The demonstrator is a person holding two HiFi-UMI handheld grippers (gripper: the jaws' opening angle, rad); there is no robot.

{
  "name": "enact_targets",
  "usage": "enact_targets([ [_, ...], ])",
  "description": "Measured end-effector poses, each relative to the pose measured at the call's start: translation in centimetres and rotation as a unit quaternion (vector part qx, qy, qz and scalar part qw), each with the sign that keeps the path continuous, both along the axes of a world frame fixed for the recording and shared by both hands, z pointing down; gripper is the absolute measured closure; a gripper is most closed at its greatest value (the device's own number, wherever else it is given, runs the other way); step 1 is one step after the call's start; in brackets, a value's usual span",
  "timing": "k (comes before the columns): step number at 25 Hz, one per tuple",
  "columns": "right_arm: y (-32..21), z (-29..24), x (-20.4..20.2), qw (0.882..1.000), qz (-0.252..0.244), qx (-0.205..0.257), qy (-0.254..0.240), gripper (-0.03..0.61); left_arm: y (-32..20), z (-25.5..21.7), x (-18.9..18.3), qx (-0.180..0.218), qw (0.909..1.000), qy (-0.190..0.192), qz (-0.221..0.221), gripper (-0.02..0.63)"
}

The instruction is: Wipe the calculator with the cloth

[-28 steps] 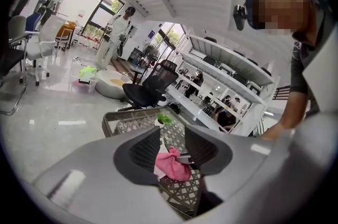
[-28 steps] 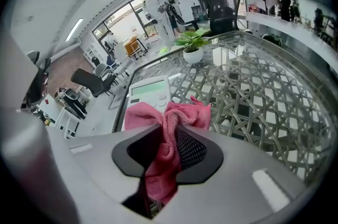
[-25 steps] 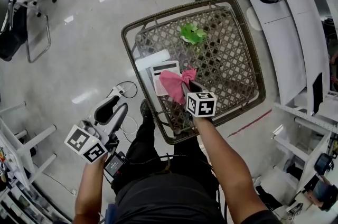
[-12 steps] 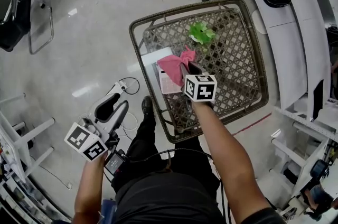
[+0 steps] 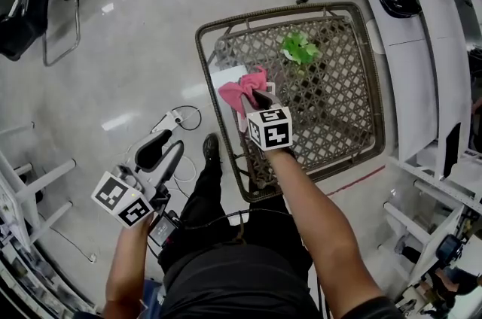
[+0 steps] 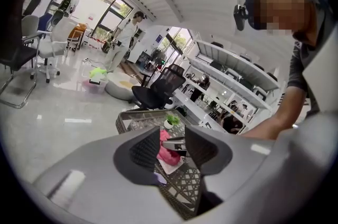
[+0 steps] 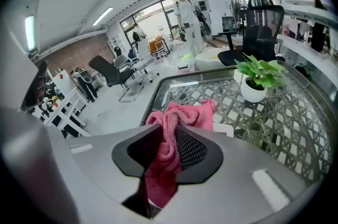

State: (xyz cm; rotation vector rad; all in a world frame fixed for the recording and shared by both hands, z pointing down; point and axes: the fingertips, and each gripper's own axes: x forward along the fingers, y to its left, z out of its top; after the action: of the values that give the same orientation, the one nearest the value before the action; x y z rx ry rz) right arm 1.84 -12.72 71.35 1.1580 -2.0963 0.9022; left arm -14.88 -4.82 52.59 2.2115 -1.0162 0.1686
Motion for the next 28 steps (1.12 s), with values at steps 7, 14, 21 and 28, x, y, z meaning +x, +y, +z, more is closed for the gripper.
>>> enact_targets([
  [7, 3.6, 1.2, -1.2, 0.999, -0.03, -0.024, 0.005, 0.492, -0.3, -0.3, -0.7, 0.004, 1.0, 0.002, -0.005, 0.419],
  [14, 7.3, 2.0, -0.7, 0.998, -0.034, -0.047, 0.008, 0.492, -0.5, -0.6, -1.0, 0.006, 1.0, 0.004, -0.004, 0.419],
  [21, 9.3, 2.7, 1.7, 0.998, -0.007, -0.065, 0.014, 0.492, -0.7, -0.9, -0.8, 0.01, 0.9999, 0.002, 0.001, 0.419],
  [28, 9.8, 2.7, 5.9, 0.996, 0.039, -0.074, 0.03, 0.492, -0.9, -1.8, -0.2, 0.017, 0.9998, -0.002, 0.008, 0.419],
])
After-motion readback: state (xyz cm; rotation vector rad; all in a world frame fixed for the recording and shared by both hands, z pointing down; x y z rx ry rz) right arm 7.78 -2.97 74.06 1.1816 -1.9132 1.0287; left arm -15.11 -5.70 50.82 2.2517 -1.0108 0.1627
